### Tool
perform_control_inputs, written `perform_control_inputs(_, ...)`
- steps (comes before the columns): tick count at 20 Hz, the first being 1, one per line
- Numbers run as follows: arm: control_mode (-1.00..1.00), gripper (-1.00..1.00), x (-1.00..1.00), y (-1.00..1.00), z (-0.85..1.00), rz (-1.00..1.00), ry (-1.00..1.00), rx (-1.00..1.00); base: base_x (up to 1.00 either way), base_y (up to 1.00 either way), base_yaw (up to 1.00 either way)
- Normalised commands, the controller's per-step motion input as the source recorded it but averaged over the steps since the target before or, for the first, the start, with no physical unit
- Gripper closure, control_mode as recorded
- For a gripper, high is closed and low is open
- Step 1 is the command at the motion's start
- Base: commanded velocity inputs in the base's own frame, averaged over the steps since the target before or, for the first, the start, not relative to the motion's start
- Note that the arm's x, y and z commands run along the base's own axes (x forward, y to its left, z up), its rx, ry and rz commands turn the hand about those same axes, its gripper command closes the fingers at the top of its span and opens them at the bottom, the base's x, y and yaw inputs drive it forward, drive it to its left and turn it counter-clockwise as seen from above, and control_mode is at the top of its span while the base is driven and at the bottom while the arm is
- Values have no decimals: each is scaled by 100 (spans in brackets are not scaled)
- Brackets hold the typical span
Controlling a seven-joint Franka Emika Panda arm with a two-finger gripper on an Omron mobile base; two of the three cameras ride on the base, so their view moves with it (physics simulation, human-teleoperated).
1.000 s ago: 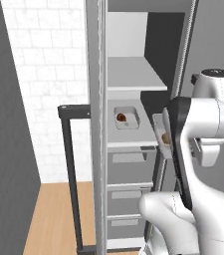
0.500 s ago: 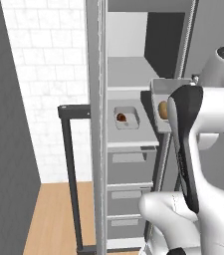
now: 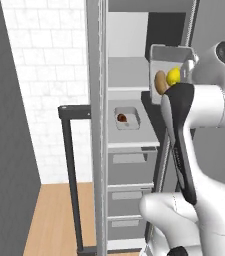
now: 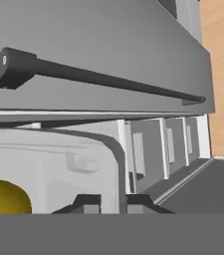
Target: Take the meat container that has the chicken drumstick and place it on the second highest rack of the freezer. Then take the vegetable container that has the sweet potato and lemon and place it on the highest rack of the freezer.
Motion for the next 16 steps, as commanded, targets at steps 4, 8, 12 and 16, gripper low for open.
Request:
perform_control_inputs(4,-100,100,98,1,18,-10,-2,-4,0,0,0)
perform_control_inputs(8,-100,100,100,0,2,-4,2,0,0,0,0)
perform_control_inputs(12,-100,100,97,0,0,0,7,-1,0,0,0)
perform_control_inputs(16,-100,100,98,0,0,0,8,0,0,0,0)
